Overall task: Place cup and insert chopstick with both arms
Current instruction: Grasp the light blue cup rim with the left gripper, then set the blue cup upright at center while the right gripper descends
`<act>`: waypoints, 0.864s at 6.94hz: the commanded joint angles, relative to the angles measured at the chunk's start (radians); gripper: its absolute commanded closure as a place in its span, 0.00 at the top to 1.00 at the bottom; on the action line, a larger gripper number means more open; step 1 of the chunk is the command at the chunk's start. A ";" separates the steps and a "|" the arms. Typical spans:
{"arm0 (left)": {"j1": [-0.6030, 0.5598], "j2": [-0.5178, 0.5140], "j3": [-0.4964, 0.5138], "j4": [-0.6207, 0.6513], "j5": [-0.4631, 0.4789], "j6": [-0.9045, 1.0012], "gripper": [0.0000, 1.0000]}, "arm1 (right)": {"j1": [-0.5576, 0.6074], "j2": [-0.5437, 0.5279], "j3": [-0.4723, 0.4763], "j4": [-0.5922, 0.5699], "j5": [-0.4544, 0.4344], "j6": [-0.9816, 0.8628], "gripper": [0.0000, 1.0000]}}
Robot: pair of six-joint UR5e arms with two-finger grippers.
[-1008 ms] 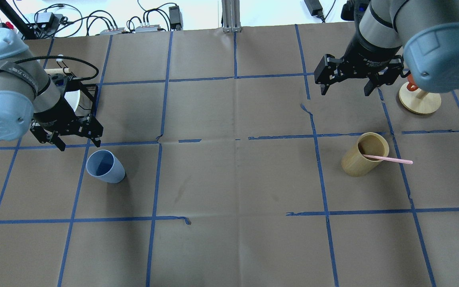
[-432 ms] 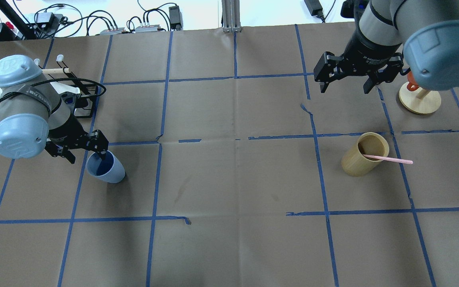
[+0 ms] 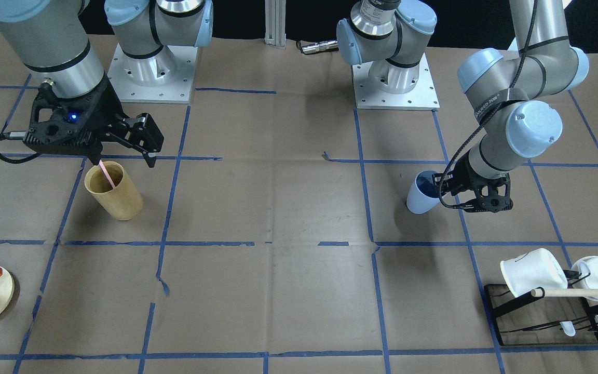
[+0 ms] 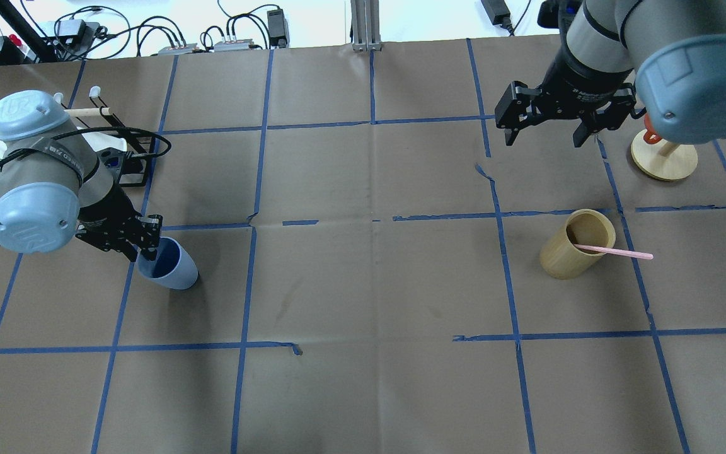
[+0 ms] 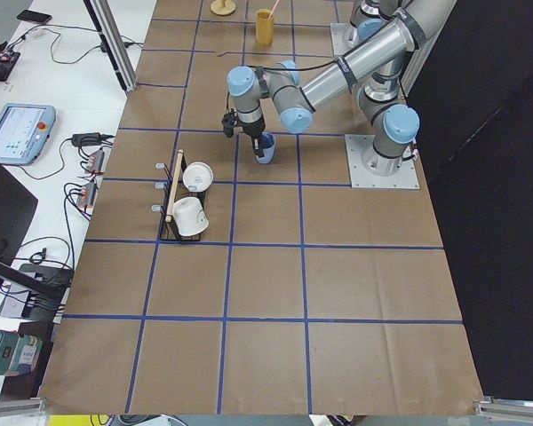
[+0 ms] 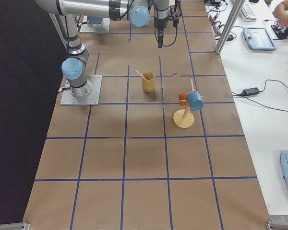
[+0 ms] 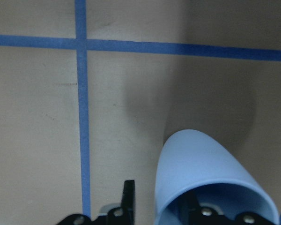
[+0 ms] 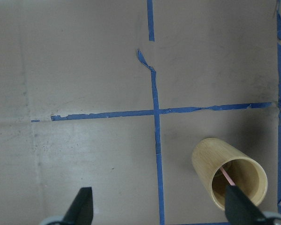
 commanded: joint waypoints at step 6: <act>-0.270 0.009 0.172 -0.091 -0.040 -0.423 0.00 | -0.001 0.012 0.003 -0.027 -0.013 -0.060 1.00</act>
